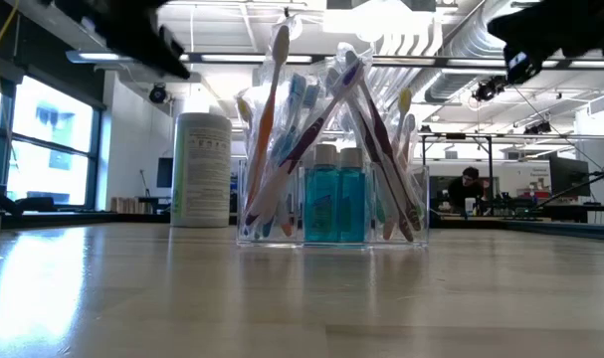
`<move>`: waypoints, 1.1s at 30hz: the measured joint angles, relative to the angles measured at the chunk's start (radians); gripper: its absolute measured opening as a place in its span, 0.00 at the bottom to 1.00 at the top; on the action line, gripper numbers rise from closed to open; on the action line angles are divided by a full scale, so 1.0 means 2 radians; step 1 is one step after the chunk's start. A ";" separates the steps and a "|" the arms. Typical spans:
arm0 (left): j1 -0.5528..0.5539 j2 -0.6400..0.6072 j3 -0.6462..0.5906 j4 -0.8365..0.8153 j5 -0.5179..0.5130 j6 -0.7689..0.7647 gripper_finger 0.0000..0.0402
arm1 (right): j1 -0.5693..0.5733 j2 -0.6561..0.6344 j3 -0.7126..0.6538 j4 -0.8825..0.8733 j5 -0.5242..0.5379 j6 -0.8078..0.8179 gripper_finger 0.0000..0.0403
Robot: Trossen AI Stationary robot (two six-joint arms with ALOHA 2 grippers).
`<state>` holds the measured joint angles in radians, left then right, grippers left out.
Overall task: Pick & Place toothbrushing station
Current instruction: Return to Home Position
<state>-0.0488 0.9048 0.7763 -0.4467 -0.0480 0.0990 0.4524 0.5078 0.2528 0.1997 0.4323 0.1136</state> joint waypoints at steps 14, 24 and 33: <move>0.094 -0.102 -0.195 0.192 0.155 -0.002 0.00 | -0.124 -0.008 -0.122 0.153 -0.190 0.041 0.00; 0.093 -0.233 -0.271 0.201 0.155 -0.018 0.00 | -0.132 -0.007 -0.122 0.098 -0.190 0.078 0.00; 0.093 -0.364 -0.340 0.193 0.165 -0.048 0.00 | -0.132 -0.007 -0.122 0.078 -0.175 0.076 0.00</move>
<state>0.1375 0.1773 0.0962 -0.0616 0.2821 0.0034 0.1875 0.4934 0.0078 0.3567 0.0823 0.2657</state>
